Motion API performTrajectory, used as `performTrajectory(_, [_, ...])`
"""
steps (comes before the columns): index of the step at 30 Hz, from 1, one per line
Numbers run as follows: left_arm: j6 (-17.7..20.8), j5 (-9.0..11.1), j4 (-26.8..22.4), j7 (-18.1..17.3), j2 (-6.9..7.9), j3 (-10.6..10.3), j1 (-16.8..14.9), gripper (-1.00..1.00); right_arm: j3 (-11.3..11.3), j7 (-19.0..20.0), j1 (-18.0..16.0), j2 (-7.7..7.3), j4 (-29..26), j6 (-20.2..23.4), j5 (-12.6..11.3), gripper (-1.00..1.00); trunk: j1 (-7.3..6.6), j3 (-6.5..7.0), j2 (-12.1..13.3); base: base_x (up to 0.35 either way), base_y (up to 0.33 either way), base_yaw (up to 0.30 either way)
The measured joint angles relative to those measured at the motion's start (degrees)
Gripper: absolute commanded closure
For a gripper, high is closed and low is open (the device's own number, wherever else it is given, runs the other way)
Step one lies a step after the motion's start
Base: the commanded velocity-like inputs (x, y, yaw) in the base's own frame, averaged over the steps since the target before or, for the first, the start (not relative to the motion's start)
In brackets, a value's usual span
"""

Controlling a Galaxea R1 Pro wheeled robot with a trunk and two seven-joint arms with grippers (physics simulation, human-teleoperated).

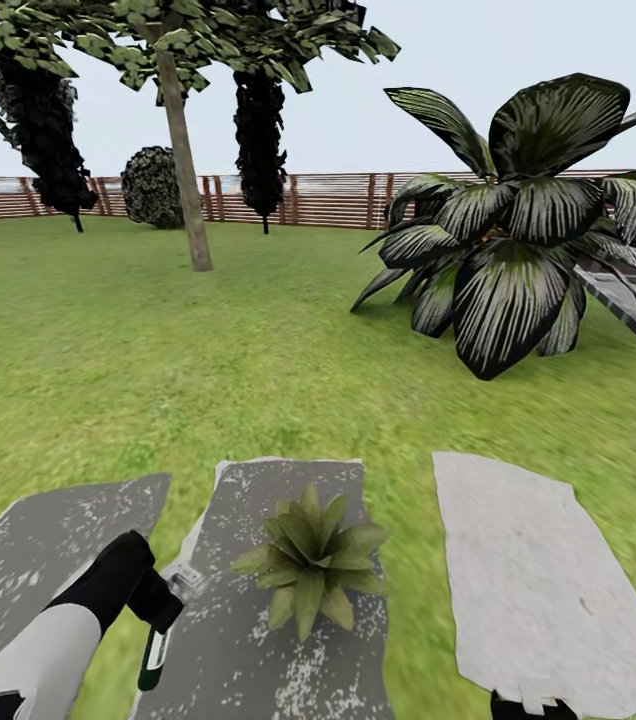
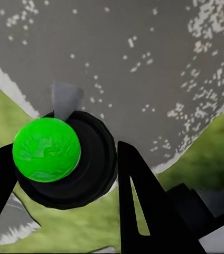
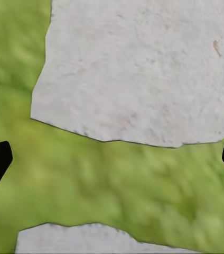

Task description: Pick up the pesticide atomizer in the garden and spray insectifuge to fully cover both potted plants in the garden.

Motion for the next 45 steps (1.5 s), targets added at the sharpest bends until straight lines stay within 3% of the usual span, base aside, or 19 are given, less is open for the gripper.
performTrajectory(11, [0.0, -0.1, -0.9, -1.9, 0.00, -0.1, 0.0, 1.00, 0.0, 0.0, 0.0, 0.00, 0.0, 0.0, 0.0, -1.00, 0.00, 0.00, 0.0, 0.000, -0.052, 0.063])
performTrajectory(12, [0.1, -0.4, -0.9, -6.7, 0.31, -0.2, -0.3, 1.00, 0.0, 0.0, 0.0, 0.00, 0.0, 0.0, 0.0, -1.00, 0.00, 0.00, 0.0, 0.000, -0.266, 0.000])
performTrajectory(15, [0.1, -1.0, -1.3, -12.5, 0.38, -0.9, -0.6, 1.00, 0.0, 0.0, 0.0, -0.03, -0.1, 0.0, 0.0, -1.00, 0.00, 0.00, 0.0, -0.025, -0.273, 0.069])
performTrajectory(18, [0.7, -3.4, -1.7, -14.7, -0.20, -5.1, -2.8, 1.00, 0.0, 0.0, 0.0, -0.05, -0.1, 0.0, 0.0, -1.00, 0.01, 0.01, 0.0, -0.085, -0.276, 0.247])
performTrajectory(24, [0.9, -3.9, -1.6, -15.0, -0.62, -5.7, -7.0, 1.00, 0.0, 0.0, 0.0, -0.08, 0.0, 0.0, 0.0, -1.00, 0.00, 0.00, 0.0, -0.050, -0.276, 0.106])
performTrajectory(35, [1.0, -5.1, -0.8, -15.0, -0.41, -5.8, -6.9, 1.00, 0.1, 0.0, 0.0, -0.09, 0.0, 0.0, 0.0, -1.00, 0.00, 0.00, 0.0, 0.000, -0.277, 0.011])
performTrajectory(45, [0.9, -5.2, -0.7, -15.0, -0.18, -6.0, -6.7, 1.00, 0.1, 0.0, 0.0, 0.00, 0.1, 0.0, 0.0, -1.00, 0.00, 0.00, 0.0, 0.000, -0.278, 0.261])
